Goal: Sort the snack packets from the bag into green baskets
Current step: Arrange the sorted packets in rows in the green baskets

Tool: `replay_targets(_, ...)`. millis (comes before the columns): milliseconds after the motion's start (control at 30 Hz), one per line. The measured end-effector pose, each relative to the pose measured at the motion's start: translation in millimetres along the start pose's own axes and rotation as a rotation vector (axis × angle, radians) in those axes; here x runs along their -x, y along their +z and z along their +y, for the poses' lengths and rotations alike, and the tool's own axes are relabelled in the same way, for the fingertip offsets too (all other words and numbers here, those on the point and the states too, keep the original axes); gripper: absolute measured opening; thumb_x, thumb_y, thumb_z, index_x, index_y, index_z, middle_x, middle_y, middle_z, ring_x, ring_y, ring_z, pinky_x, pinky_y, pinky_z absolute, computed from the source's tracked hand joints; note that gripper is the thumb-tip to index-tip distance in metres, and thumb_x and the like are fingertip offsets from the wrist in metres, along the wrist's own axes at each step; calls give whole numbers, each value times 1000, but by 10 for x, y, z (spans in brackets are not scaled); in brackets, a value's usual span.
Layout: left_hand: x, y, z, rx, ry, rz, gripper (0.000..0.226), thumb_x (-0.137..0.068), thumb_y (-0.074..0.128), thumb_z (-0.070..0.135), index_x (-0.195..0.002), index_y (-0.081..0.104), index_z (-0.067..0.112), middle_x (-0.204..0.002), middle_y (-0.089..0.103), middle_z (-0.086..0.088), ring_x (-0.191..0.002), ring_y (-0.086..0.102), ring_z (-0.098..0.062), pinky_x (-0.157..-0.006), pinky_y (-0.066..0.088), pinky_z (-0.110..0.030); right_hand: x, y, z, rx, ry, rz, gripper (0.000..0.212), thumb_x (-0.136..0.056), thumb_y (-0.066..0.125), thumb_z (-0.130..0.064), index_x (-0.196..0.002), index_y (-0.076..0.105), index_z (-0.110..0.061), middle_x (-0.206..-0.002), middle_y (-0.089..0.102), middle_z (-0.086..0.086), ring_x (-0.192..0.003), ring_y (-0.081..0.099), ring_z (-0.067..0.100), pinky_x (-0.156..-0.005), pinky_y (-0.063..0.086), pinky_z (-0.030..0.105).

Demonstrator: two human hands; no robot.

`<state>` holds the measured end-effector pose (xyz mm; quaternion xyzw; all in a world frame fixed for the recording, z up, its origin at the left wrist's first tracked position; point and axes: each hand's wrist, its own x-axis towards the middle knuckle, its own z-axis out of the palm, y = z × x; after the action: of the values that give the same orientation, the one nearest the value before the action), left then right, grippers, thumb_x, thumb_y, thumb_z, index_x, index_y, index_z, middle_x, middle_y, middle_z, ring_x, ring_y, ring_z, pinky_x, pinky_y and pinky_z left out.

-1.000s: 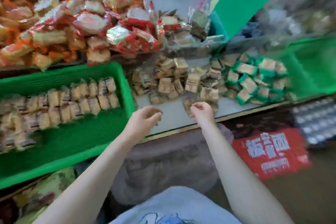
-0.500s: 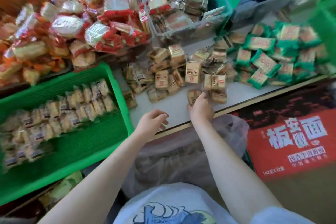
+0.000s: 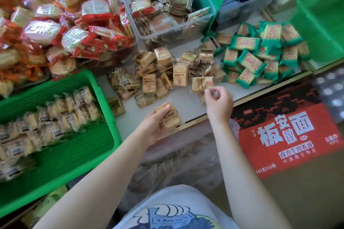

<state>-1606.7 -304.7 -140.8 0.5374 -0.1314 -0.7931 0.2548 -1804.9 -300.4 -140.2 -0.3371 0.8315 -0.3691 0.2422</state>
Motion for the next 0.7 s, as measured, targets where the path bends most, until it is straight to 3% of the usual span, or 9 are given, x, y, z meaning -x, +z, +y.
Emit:
replay_targets(67,4,-23,-4,21,-13,24,18,-97,61,23,-113,62,14,-102,71,-11,-78,74,-22,-61,61,-33,-245,13,44,44,123,89,43,-91,68,-40,-120,64,-8,-121,57,14,-111,54,27,-84,44,33)
replay_targets(133,11,-35,-8,33,-22,50,24,-97,62,22,-119,59,13,-104,69,-12,-82,72,-24,-60,61,-35,-433,132,103,87,311,-86,70,-88,66,-56,-133,54,-5,-137,51,17,-125,50,34,-100,45,42)
replay_targets(233,30,-55,-14,36,-34,82,35,-96,63,22,-128,56,12,-108,68,-13,-85,72,-26,-57,60,-34,-490,295,149,46,449,-271,88,-76,65,-75,-128,56,-4,-133,57,15,-122,55,35,-104,47,50)
replay_targets(333,50,-79,-18,47,-46,85,35,-97,63,22,-129,54,13,-106,69,-13,-79,74,-25,-54,59,-33,-423,286,104,-148,511,-295,85,-76,75,-63,-133,51,-5,-129,55,6,-120,54,29,-103,46,42)
replay_targets(467,72,-131,-43,33,-47,118,34,-97,63,24,-128,55,14,-103,73,-11,-81,75,-27,-54,59,-33,-270,228,149,-256,488,-386,73,-79,83,-45,-133,48,-11,-128,56,3,-106,56,19,-87,44,31)
replay_targets(600,91,-242,-89,-84,-14,181,49,-93,68,32,-133,54,8,-111,71,-15,-95,72,-31,-66,61,-37,-25,149,195,-208,415,-369,62,-77,85,-37,-116,42,-16,-112,57,1,-90,56,11,-76,52,34)
replay_targets(700,132,-295,-82,-188,41,227,45,-93,68,37,-126,56,10,-112,70,-15,-94,71,-29,-74,59,-40,152,-6,236,-316,426,-401,55,-80,83,-38,-117,50,-15,-110,62,-2,-97,61,11,-74,51,27)
